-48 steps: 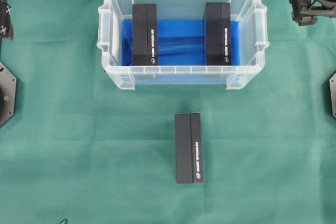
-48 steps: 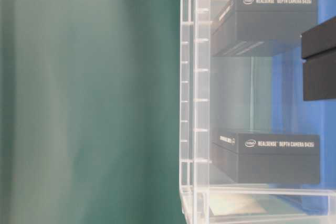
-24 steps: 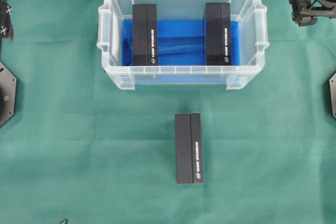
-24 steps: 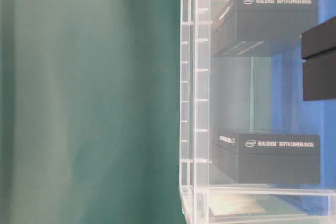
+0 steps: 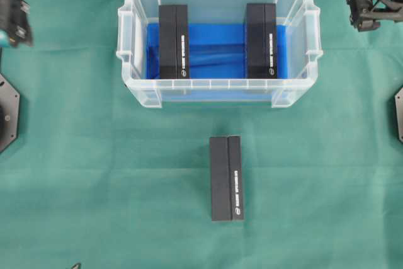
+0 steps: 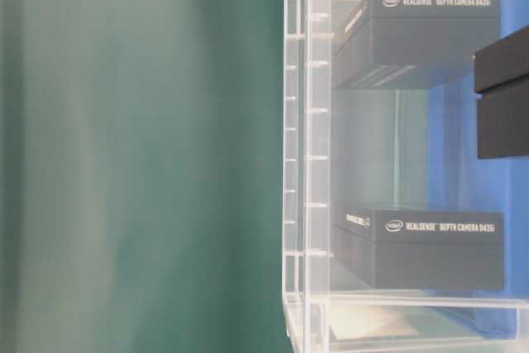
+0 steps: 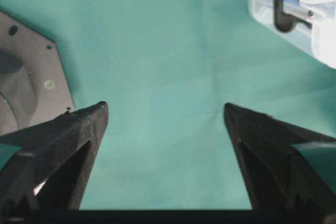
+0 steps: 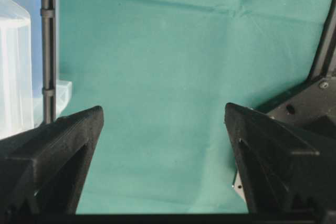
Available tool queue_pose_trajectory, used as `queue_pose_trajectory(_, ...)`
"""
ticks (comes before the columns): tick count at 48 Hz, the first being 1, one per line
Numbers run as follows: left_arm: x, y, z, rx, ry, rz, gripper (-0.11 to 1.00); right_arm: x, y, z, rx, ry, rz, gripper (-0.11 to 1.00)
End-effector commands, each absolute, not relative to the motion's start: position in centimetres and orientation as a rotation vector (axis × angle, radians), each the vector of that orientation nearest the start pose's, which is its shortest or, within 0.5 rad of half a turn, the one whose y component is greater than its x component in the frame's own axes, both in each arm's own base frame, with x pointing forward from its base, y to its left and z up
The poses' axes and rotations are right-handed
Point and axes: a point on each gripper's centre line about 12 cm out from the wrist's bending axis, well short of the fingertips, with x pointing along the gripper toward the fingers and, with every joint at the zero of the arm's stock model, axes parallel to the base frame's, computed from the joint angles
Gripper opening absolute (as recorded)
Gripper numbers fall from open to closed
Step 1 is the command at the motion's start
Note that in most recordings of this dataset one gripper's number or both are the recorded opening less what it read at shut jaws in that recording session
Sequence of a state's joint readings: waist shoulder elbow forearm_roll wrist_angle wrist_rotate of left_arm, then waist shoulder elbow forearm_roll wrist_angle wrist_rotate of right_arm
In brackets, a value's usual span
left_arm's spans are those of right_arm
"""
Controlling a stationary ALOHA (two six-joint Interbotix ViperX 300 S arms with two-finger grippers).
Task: Take out the box from the case.
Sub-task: 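Move the left gripper over the left black box in the case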
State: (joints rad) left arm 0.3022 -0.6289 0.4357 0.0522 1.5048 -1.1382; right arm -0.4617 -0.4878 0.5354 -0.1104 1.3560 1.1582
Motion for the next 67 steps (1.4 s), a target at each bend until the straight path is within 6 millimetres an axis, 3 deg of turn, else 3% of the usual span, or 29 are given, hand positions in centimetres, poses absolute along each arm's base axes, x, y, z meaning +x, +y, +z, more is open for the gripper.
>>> queue_pose_trajectory(1, 20.4, 6.6, 35.2, -1.097, 1.013, 1.007, 0.95, 20.2, -11.5, 29.7, 1.160, 0.963, -1.218, 0.91)
queue_pose_trajectory(16, 28.4, 8.5, 35.7, -1.091, 1.008, 0.994, 0.95, 20.3, -11.5, 29.7, 1.157, 0.956, -1.212, 0.91)
queue_pose_trajectory(33, 35.4, 9.5, 35.6, -1.070, 1.019, 0.981, 0.94, 20.5, -11.5, 29.7, 1.156, 0.944, -1.203, 0.91)
queue_pose_trajectory(51, 40.2, 9.9, 34.6, -1.066, 1.024, 0.971, 0.94, 20.5, -11.6, 29.8, 1.150, 0.941, -1.200, 0.91)
queue_pose_trajectory(67, 40.5, 10.0, 33.6, -1.098, 1.031, 1.013, 0.94, 20.5, -11.6, 29.8, 1.133, 0.953, -1.188, 0.91)
